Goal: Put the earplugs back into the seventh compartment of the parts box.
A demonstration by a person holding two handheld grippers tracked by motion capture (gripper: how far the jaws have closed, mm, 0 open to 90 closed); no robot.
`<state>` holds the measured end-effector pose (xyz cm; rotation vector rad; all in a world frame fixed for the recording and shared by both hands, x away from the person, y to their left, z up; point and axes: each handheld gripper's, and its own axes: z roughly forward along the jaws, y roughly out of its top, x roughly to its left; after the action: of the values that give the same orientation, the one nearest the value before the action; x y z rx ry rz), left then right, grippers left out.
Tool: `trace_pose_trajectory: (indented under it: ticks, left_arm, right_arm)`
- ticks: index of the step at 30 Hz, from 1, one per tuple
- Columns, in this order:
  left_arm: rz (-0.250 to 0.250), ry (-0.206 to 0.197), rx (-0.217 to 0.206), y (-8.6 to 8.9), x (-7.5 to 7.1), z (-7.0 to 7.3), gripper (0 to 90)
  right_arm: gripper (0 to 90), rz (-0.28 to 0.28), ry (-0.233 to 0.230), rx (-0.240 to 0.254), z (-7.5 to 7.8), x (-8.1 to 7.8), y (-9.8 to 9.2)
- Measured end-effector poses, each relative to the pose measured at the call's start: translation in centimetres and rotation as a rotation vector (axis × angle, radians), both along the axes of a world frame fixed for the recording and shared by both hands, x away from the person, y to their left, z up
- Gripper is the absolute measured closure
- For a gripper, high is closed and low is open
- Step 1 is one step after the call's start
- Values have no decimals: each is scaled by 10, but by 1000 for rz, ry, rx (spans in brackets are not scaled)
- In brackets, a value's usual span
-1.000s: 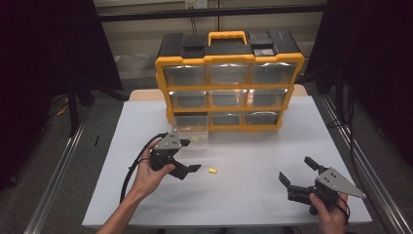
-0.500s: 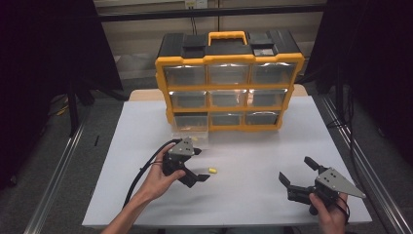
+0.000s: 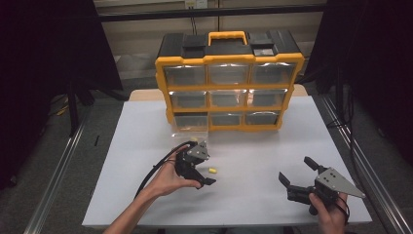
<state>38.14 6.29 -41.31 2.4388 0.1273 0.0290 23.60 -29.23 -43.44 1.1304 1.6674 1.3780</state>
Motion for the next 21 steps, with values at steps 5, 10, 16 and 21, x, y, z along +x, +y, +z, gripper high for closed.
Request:
trace_pose_trajectory:
  ticks: [5,10,16,21]
  left_arm:
    - [-25,13,53,-11,5,-6,215]
    - [-44,31,80,-15,8,-9,308]
    - [-47,45,117,-20,16,-13,371]
    - [-47,56,145,-21,20,-19,438]
  right_arm:
    - [11,3,0,2,0,0,0]
    - [11,0,1,-1,0,0,0]
    - [11,4,1,-1,0,0,0]
    - [11,0,1,-2,0,0,0]
